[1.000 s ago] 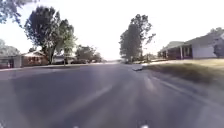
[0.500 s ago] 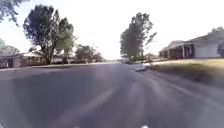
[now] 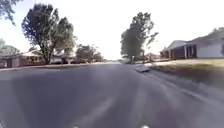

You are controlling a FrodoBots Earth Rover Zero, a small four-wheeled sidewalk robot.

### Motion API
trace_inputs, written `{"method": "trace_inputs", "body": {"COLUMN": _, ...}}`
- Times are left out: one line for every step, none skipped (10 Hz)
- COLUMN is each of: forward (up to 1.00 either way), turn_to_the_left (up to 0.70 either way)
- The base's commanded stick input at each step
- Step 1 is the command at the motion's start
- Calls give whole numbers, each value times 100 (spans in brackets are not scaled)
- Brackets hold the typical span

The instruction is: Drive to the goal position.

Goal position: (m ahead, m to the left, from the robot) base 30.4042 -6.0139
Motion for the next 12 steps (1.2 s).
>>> {"method": "trace_inputs", "body": {"forward": 100, "turn_to_the_left": -40}}
{"method": "trace_inputs", "body": {"forward": 100, "turn_to_the_left": -40}}
{"method": "trace_inputs", "body": {"forward": 100, "turn_to_the_left": -40}}
{"method": "trace_inputs", "body": {"forward": 100, "turn_to_the_left": -38}}
{"method": "trace_inputs", "body": {"forward": 100, "turn_to_the_left": -28}}
{"method": "trace_inputs", "body": {"forward": 100, "turn_to_the_left": -8}}
{"method": "trace_inputs", "body": {"forward": 100, "turn_to_the_left": 0}}
{"method": "trace_inputs", "body": {"forward": 100, "turn_to_the_left": 0}}
{"method": "trace_inputs", "body": {"forward": 100, "turn_to_the_left": 0}}
{"method": "trace_inputs", "body": {"forward": 100, "turn_to_the_left": 0}}
{"method": "trace_inputs", "body": {"forward": 100, "turn_to_the_left": 0}}
{"method": "trace_inputs", "body": {"forward": 100, "turn_to_the_left": 0}}
